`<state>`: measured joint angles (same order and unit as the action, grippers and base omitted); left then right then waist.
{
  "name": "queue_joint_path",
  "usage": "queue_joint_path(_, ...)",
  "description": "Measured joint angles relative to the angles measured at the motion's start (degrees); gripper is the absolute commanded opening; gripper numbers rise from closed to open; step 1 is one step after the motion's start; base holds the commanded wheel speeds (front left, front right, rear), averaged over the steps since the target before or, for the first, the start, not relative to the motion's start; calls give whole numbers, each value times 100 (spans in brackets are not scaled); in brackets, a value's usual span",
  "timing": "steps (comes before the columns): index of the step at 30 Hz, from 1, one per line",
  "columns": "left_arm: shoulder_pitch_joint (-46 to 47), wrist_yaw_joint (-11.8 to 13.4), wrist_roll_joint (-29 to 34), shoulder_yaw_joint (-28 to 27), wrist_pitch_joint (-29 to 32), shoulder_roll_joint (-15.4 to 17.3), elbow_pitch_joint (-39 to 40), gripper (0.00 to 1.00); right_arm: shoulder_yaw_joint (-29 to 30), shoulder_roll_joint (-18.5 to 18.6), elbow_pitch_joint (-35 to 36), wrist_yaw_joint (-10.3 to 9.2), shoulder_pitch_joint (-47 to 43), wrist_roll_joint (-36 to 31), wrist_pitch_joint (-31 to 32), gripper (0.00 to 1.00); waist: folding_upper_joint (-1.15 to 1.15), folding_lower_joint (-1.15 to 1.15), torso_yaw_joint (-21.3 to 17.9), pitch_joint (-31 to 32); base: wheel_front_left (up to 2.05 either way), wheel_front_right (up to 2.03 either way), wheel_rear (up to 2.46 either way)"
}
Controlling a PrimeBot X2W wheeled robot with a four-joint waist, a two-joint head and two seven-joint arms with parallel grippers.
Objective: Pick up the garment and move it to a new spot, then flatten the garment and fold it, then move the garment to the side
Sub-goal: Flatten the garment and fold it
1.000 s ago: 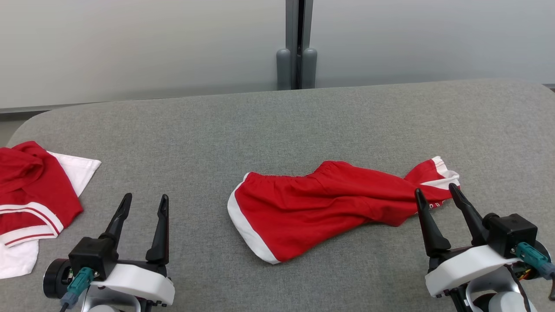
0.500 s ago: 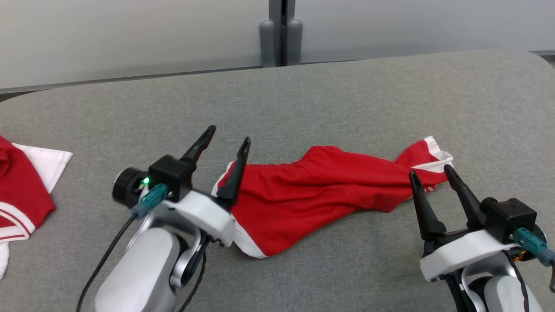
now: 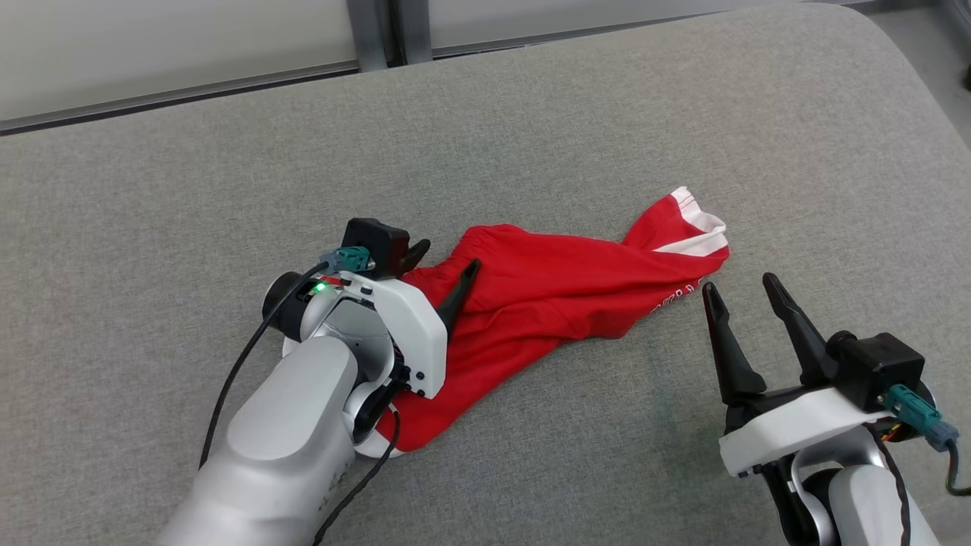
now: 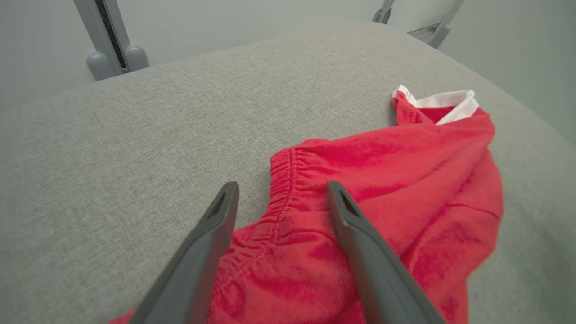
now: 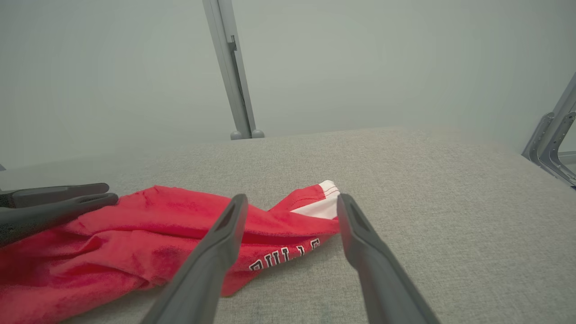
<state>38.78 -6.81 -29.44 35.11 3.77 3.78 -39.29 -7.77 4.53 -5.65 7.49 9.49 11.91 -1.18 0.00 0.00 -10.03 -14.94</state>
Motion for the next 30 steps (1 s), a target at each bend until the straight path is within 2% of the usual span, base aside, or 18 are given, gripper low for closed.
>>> queue_joint_path(2,130,-27,-175,108,8,-19,-276,97,-14,-15,-60,0,18,16,-11,100,0,0,-57,-45,0,0,0)
queue_joint_path(4,251,-52,-301,249,32,-59,-487,45,-21,-25,-99,0,46,31,-43,100,0,0,-89,-76,0,0,0)
queue_joint_path(5,288,-63,-346,336,52,-68,-565,12,-19,-29,-116,0,66,59,-54,100,0,0,-97,-84,0,0,0)
queue_joint_path(6,309,-63,-438,453,145,-68,-627,0,-23,-35,-133,0,93,62,-59,100,0,0,-101,-86,0,0,0)
queue_joint_path(11,453,-63,-845,937,315,-67,-757,0,-52,-64,-244,0,131,175,-133,100,0,0,-88,-70,0,0,0)
queue_joint_path(14,594,-63,-822,1069,-70,19,-792,0,-60,-82,-290,0,161,220,-171,100,0,0,-72,-51,0,0,0)
queue_joint_path(19,908,-9,-419,1190,-893,154,-748,0,11,-94,-339,0,166,222,-203,100,0,0,-1,-28,0,0,0)
queue_joint_path(24,931,302,-57,1294,-1513,338,-221,0,192,-99,-343,0,103,220,-233,100,0,0,152,23,0,0,0)
queue_joint_path(30,128,812,188,1317,-1744,905,1062,0,390,-107,-292,0,-25,210,-183,100,0,0,396,128,0,0,0)
